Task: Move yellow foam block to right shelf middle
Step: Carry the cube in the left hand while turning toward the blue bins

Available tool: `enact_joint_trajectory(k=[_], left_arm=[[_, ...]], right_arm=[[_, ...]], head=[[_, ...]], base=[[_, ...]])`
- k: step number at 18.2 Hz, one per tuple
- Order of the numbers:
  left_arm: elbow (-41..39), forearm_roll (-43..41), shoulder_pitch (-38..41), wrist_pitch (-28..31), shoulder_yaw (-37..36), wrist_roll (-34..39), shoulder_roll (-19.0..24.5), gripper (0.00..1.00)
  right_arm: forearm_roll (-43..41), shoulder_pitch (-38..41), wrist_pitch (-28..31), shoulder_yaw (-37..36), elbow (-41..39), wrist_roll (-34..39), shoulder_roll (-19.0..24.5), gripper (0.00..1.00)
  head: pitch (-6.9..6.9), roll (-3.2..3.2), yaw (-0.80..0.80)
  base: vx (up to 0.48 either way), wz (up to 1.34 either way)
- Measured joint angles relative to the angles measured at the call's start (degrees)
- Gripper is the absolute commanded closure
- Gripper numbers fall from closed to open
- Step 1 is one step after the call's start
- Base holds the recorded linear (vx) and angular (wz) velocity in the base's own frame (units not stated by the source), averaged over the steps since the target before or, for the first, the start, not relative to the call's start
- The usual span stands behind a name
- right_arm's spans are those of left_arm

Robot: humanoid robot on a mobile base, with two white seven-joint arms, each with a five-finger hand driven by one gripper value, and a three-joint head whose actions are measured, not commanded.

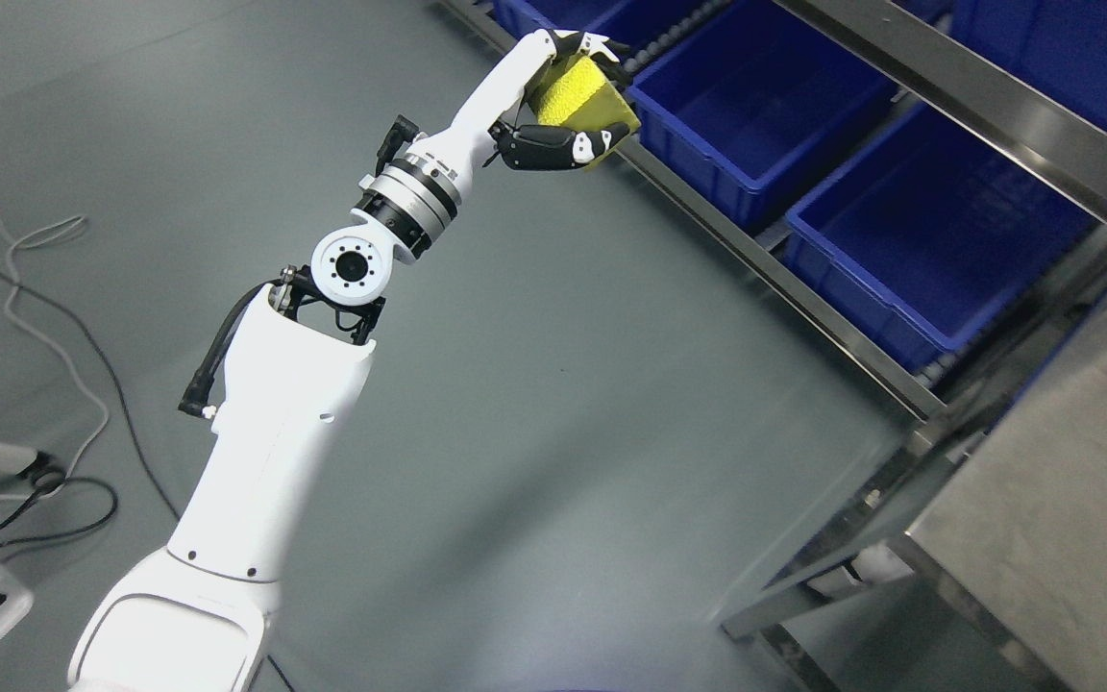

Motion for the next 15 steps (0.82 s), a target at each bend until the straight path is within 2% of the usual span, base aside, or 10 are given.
enact_joint_trajectory(k=[6, 15], left_arm=[[0.15, -0.02, -1.68, 0.13, -0.21, 0.01, -0.42, 1.0], [0.28, -0.03, -2.53, 0.16, -0.41, 0.01, -0.74, 1.0]], right_arm=[[0.0, 0.0, 0.0, 0.0, 0.0, 0.0, 0.0, 0.0], [0.0, 0.01, 0.0, 0.0, 0.0, 0.0, 0.0, 0.0]], head=[[0.0, 0.0, 0.0], [0.0, 0.0, 0.0]], base=[[0.06, 0.66], [0.12, 0.34]])
